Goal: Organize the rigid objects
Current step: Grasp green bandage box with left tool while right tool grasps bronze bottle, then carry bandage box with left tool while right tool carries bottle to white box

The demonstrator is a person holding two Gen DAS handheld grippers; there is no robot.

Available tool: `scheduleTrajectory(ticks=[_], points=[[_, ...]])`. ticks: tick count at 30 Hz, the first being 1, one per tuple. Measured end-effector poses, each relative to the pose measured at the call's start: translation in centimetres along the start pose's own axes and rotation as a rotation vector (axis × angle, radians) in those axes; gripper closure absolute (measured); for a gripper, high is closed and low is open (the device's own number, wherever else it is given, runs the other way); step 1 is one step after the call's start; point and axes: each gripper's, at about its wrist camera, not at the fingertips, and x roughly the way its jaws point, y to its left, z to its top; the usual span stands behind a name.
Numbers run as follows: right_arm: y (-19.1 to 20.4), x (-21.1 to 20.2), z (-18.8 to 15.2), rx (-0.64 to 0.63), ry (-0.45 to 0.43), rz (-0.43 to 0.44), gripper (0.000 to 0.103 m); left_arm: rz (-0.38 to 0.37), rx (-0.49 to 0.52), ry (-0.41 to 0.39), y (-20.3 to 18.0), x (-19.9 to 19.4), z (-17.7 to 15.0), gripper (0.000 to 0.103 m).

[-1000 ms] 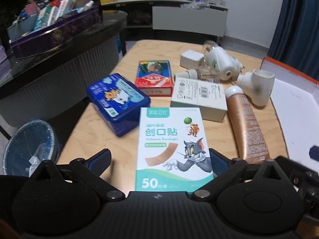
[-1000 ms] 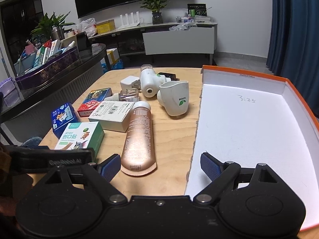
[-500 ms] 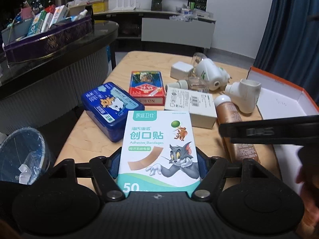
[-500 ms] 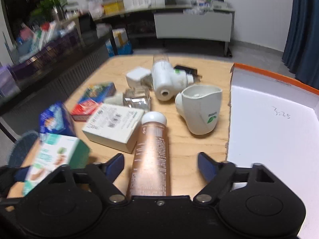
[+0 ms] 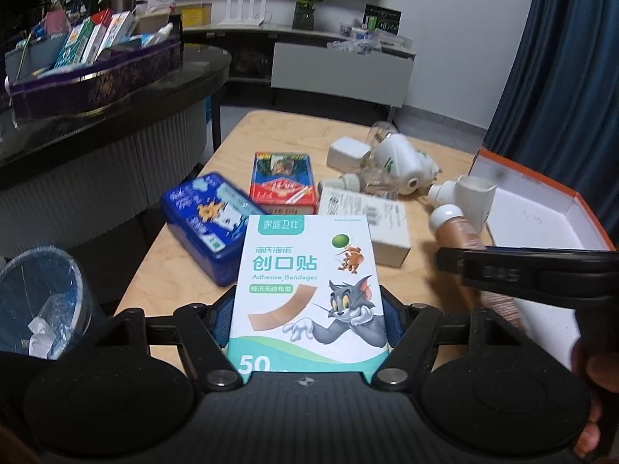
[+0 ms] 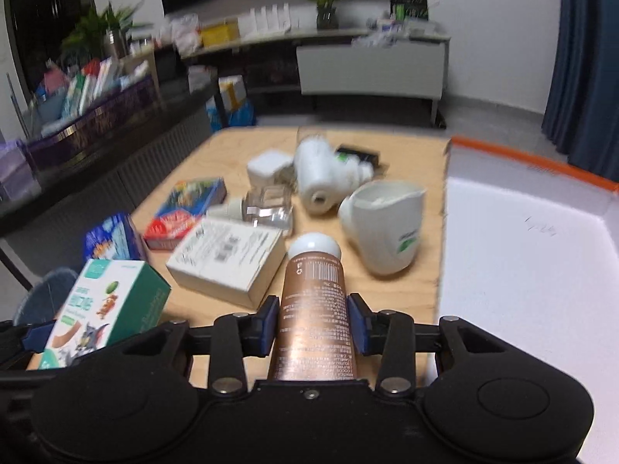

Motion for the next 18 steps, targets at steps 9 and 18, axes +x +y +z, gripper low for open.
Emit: scheduleTrajectory(ticks=[9,18], points=[[-2.5,-5.3,1.1,0.037,-0.137,0.001,0.056,-0.045,0.034,-0.042,-2.3,-1.3,1.4,0.032],[-7.6,-9.4,0.7,0.106,-0.196,-0.088,0.056,-0.129,0.094,-0.075,-7.1,-1.7,3.7,0.032]])
